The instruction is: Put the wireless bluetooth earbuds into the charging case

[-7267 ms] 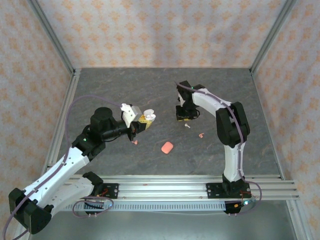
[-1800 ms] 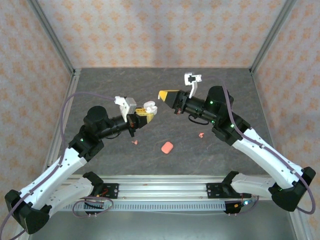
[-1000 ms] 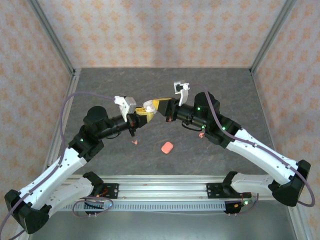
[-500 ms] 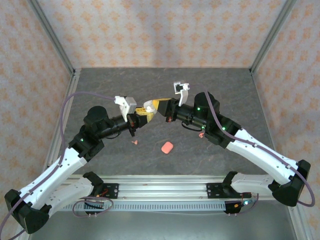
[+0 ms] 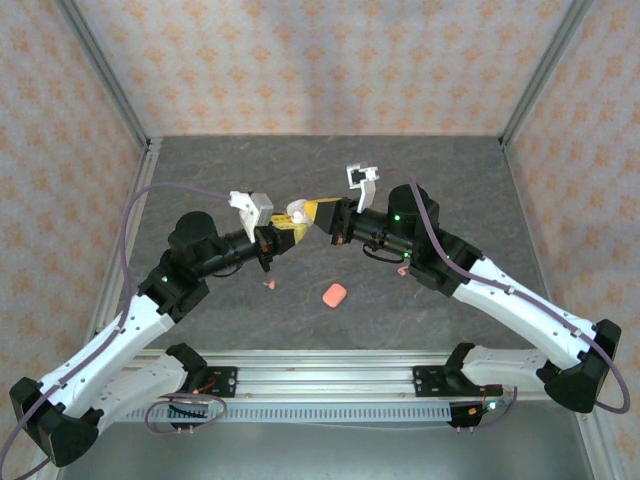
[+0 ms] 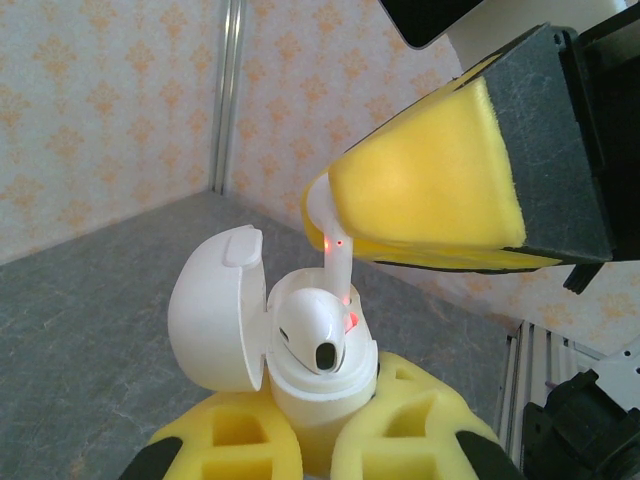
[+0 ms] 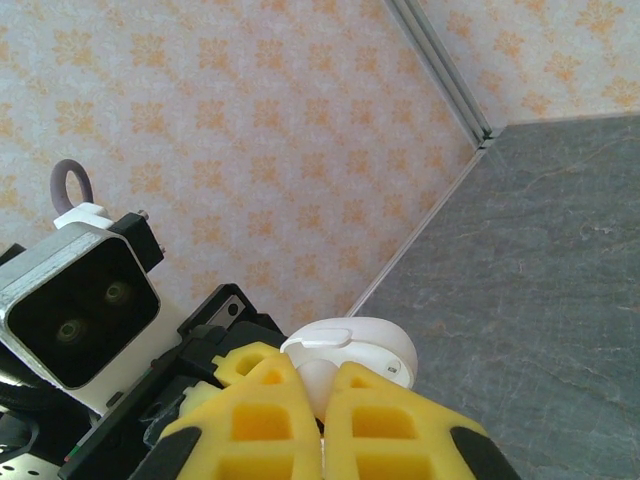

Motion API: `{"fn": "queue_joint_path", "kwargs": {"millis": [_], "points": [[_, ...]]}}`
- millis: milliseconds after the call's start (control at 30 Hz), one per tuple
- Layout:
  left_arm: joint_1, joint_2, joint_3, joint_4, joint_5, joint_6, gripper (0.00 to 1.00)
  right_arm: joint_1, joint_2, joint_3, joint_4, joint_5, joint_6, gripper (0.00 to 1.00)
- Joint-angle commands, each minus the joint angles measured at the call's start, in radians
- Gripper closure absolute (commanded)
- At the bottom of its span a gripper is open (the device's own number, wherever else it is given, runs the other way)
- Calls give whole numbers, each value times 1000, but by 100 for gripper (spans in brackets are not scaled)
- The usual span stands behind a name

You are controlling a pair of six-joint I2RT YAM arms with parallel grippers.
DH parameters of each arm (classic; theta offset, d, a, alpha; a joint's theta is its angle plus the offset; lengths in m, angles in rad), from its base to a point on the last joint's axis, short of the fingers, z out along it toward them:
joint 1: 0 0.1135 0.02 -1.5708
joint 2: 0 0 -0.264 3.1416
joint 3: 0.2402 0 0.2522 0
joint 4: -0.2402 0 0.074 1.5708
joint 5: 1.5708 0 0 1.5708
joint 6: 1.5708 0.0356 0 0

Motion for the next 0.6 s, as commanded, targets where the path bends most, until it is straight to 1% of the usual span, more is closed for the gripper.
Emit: {"fn": "queue_joint_path", "kwargs": {"millis": [0,200,300,500,567], "points": [[-8,-1,32,42,-14,-12,100,8,-3,-4,-26,-32,-3,93],[-8,-3,36,43,-12,-14,100,9,5,-21,-52,-46,-23,89],[-9,-3,37,45,-13,-14,100,8,14,-16,-63,-53,-26,84],[-8,-4,38,40,-11,-14,100,8,20,8,-75,-50,-37,77],[-8,-6,37,39,-13,-14,100,8,19,19,-82,-41,-41,72]]}}
